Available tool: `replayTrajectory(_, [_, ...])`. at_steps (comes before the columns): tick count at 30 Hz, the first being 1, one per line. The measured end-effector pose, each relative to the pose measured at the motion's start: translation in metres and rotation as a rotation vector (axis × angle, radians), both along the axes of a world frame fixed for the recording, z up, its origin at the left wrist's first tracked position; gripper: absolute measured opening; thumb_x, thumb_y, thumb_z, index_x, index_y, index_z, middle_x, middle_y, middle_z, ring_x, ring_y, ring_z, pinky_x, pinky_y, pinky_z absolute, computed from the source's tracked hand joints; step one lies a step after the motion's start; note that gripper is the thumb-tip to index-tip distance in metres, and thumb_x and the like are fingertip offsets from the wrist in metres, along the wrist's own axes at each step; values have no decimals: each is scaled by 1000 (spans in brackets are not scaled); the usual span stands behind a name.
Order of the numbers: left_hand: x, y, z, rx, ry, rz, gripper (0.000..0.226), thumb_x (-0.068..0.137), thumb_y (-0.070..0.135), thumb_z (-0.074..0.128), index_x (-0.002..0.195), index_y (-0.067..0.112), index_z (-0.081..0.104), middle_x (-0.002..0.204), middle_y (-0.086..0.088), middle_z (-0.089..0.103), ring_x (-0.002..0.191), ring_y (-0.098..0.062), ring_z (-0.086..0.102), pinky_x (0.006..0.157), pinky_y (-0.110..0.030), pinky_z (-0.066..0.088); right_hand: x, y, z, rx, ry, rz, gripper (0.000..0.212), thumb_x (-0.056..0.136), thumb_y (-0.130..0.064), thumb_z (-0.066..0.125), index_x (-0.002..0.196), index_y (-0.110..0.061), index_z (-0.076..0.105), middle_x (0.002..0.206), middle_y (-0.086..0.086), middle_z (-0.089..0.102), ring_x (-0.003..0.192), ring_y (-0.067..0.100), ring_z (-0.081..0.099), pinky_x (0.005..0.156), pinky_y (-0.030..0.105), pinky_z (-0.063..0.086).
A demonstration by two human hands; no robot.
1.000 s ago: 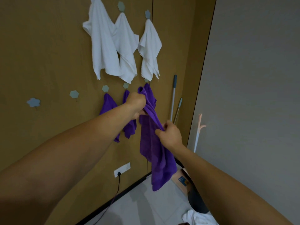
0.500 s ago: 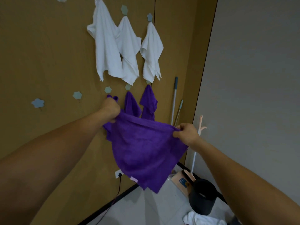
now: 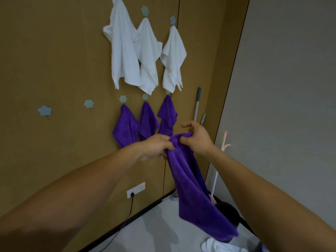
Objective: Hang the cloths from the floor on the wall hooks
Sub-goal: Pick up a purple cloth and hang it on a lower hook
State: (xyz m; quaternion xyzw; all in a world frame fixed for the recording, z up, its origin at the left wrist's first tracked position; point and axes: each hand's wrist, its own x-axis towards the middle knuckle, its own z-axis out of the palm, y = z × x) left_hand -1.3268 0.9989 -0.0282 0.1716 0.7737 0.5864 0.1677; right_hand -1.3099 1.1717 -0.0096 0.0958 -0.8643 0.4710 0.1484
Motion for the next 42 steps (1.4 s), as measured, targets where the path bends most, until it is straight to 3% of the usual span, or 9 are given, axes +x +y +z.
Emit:
replayTrajectory(5, [5,17,9,358,-208,60,24,78,0,37,90,2,57,88,-15,56,81,-25,58,81,-38,48,4,6,-9,-270,43,-46,44,78,-15,79,109,-11,48,85,-3,61,68,5,59,59,13,51])
replayTrajectory(8, [12,21,11,264,-276,-11,22,75,11,41,73,9,62,71,-6,61,64,-15,61,64,-23,51,4,9,-11,-375,-15,-47,37,75,-18,82,95,-9,53,77,-1,60,67,10,58,63,23,51])
replayTrajectory(11, [10,22,6,147,-204,-26,20,82,23,59,90,8,70,87,-9,70,78,-20,66,79,-30,52,2,12,-10,-444,-127,10,27,75,-17,82,87,-11,59,78,4,65,72,16,61,66,29,54])
replayTrajectory(17, [1,20,5,260,-28,145,19,90,25,61,82,18,77,90,-6,75,83,-20,71,75,-28,56,3,13,-17,-463,14,-24,49,77,-32,80,115,-18,51,102,1,62,90,14,63,72,25,55])
replayTrajectory(25, [2,16,6,380,-235,237,23,85,25,63,93,5,73,93,-17,73,81,-28,71,81,-40,57,-1,11,-27,-157,288,-137,56,79,-31,77,122,-31,43,124,-12,48,108,4,51,87,21,48])
replayTrajectory(31, [6,12,4,352,-227,217,28,88,27,63,101,3,71,91,-15,73,78,-23,70,76,-33,57,1,6,-25,-190,275,-102,23,84,-13,71,90,-26,53,91,-14,60,88,2,60,74,26,50])
replayTrajectory(34, [6,13,4,369,-117,214,25,92,24,59,101,4,72,96,-16,73,82,-22,70,75,-29,57,6,3,-28,-229,200,-21,15,83,-21,74,90,-12,64,95,-4,65,95,15,63,86,37,53])
replayTrajectory(37, [8,15,3,363,-52,214,25,94,24,56,97,6,73,90,-14,73,81,-20,70,73,-27,57,9,2,-30,-134,143,7,35,78,-34,78,106,-15,68,113,2,60,106,11,56,95,29,48])
replayTrajectory(42, [9,18,-3,434,-130,240,21,92,20,56,95,7,72,93,-15,72,86,-22,68,86,-35,53,8,-5,-32,-52,230,-24,22,81,-21,76,101,-15,72,118,2,53,108,5,48,90,4,36])
